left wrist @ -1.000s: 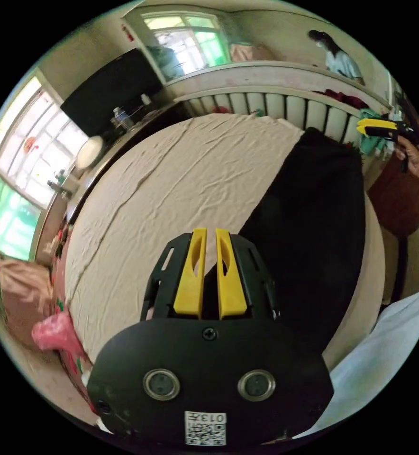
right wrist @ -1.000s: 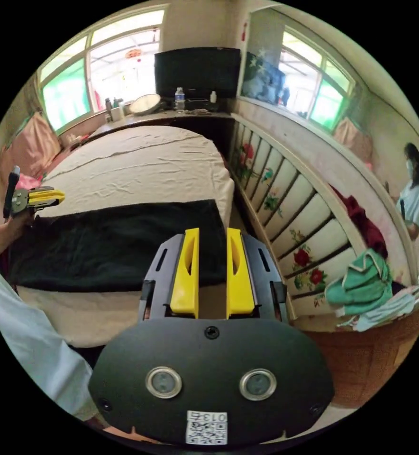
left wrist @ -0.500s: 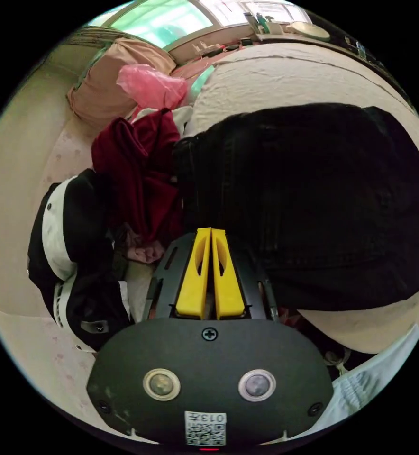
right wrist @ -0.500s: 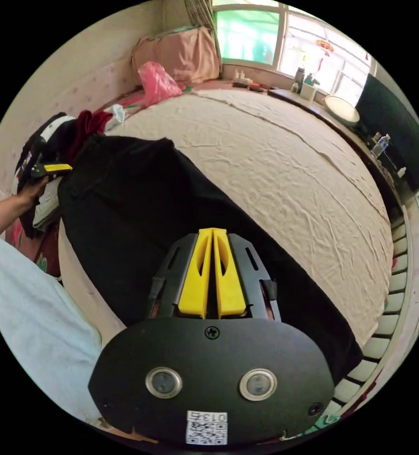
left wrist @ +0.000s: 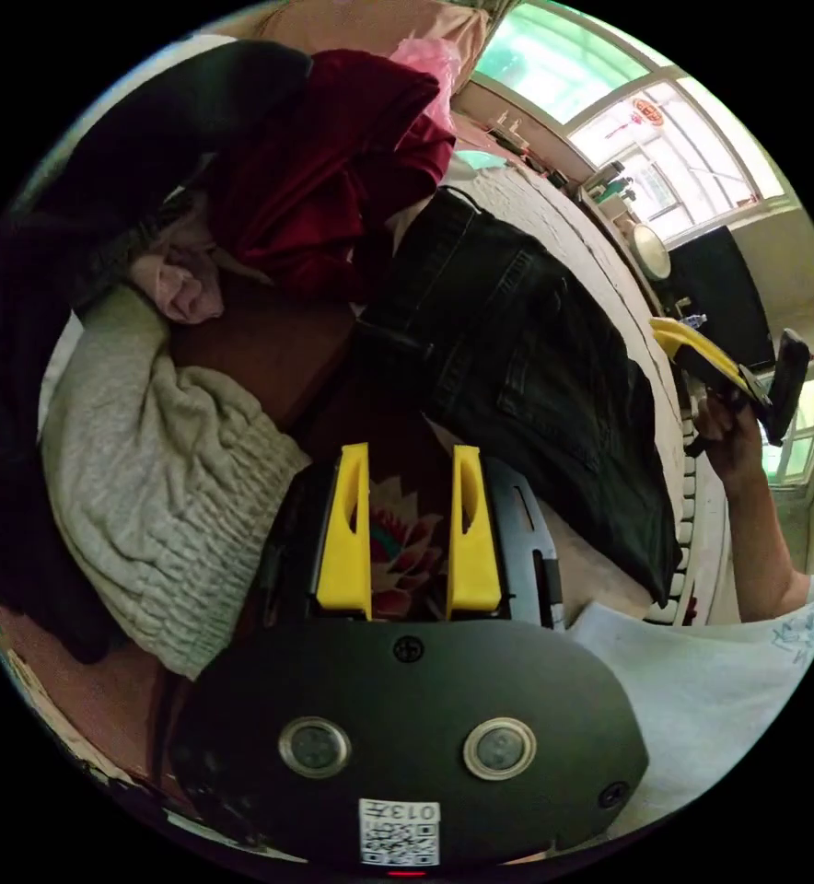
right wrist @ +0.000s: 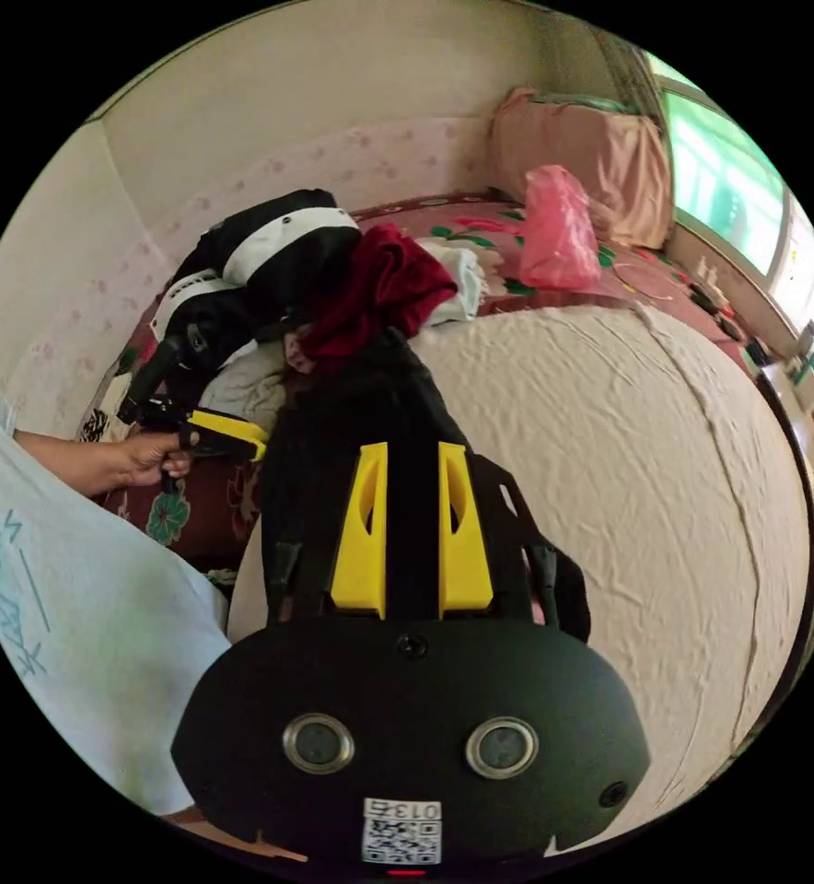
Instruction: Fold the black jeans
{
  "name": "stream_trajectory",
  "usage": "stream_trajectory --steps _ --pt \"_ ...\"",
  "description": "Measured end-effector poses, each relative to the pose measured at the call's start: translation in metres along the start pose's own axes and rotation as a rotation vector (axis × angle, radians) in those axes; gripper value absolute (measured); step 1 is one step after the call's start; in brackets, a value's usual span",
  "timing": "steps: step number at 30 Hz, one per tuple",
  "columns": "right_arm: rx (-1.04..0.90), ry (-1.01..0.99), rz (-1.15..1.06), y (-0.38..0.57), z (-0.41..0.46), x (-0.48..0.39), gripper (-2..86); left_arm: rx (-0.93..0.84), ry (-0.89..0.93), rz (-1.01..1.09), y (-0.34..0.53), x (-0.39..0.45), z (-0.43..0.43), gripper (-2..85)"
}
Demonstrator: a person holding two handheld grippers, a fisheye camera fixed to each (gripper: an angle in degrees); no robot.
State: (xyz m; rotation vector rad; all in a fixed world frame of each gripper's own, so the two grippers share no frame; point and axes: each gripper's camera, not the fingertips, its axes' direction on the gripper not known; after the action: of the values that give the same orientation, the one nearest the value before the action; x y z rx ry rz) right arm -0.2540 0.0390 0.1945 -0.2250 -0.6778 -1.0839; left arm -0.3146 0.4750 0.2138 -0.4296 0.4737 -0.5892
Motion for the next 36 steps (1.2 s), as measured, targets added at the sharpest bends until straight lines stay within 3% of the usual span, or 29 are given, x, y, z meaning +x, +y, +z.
stream_trajectory --steps 4,9,13,18,21,28,32,36 --pt "-0.157 -0.02 -0.113 -0.058 0.069 -0.004 6.4 -0.054 0.125 -0.023 -0.014 -0.025 0.012 13.6" --pt "-0.259 0.021 -0.098 -0.063 0.105 0.006 3.2 -0.082 0.342 -0.036 -0.017 -0.049 0.015 10.6" --pt "-0.241 -0.012 -0.074 -0.058 0.089 0.013 1.5 -0.027 0.176 0.045 -0.02 -0.03 -0.005 6.6" --pt "0.076 0.081 0.024 -0.002 -0.016 0.01 0.8 0.159 -0.3 0.405 -0.012 0.065 -0.063 3.2" --pt "0.101 0.212 0.2 0.082 -0.067 0.016 0.3 0.292 -0.394 0.737 -0.002 0.156 -0.061 0.6" --pt "-0.052 0.693 0.908 0.349 -0.175 0.014 0.3 0.166 -0.109 1.202 0.014 0.366 0.067 -0.2" --pt "-0.142 0.821 1.229 0.472 -0.213 -0.006 1.3 0.068 -0.083 1.414 0.051 0.484 0.149 -0.1" --pt "-0.022 0.817 1.543 0.591 -0.258 -0.028 5.1 -0.04 -0.148 1.55 0.079 0.558 0.22 0.4"
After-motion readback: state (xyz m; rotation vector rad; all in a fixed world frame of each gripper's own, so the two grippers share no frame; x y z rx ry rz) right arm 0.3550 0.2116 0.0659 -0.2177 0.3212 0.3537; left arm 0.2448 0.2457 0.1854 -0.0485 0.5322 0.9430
